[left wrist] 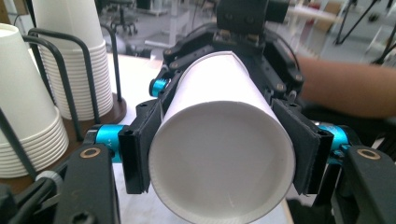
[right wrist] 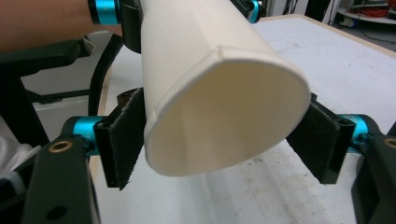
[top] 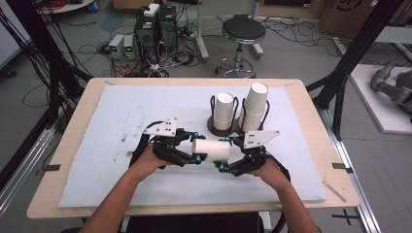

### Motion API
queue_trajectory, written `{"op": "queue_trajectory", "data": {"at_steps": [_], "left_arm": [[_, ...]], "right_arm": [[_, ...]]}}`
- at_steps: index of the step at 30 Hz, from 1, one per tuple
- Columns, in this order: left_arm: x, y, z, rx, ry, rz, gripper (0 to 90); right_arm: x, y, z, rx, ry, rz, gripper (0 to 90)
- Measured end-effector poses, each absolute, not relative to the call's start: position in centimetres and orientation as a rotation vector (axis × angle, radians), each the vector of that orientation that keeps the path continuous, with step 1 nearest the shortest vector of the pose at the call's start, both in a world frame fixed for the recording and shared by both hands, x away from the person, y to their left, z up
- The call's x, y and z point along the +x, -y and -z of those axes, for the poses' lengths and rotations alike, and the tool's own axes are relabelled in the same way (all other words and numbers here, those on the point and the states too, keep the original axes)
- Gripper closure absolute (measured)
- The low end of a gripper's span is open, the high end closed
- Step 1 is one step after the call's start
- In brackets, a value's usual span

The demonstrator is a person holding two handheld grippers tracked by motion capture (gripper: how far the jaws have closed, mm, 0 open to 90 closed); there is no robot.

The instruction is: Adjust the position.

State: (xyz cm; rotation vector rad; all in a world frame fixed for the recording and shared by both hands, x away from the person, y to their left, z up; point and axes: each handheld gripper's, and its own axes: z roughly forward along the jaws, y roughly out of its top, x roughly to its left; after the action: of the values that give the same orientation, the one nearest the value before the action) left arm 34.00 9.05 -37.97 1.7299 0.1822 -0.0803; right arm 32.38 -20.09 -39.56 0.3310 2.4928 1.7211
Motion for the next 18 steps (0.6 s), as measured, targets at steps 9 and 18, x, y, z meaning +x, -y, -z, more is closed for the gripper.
{"op": "queue_trajectory", "data": {"at_steps": [9, 18], "left_arm": [[34.1, -9.0, 38.5, 1.697, -0.174, 0.139, 36.2], [33.4, -8.7, 37.3, 1.869, -0.144, -0.058, 25.4]], "right_arm": [[32.4, 20.3, 39.7, 0.285, -2.516, -1.791, 32.8], [32.4, 20.6, 39.5, 0.277, -2.526, -1.761, 38.2]]}}
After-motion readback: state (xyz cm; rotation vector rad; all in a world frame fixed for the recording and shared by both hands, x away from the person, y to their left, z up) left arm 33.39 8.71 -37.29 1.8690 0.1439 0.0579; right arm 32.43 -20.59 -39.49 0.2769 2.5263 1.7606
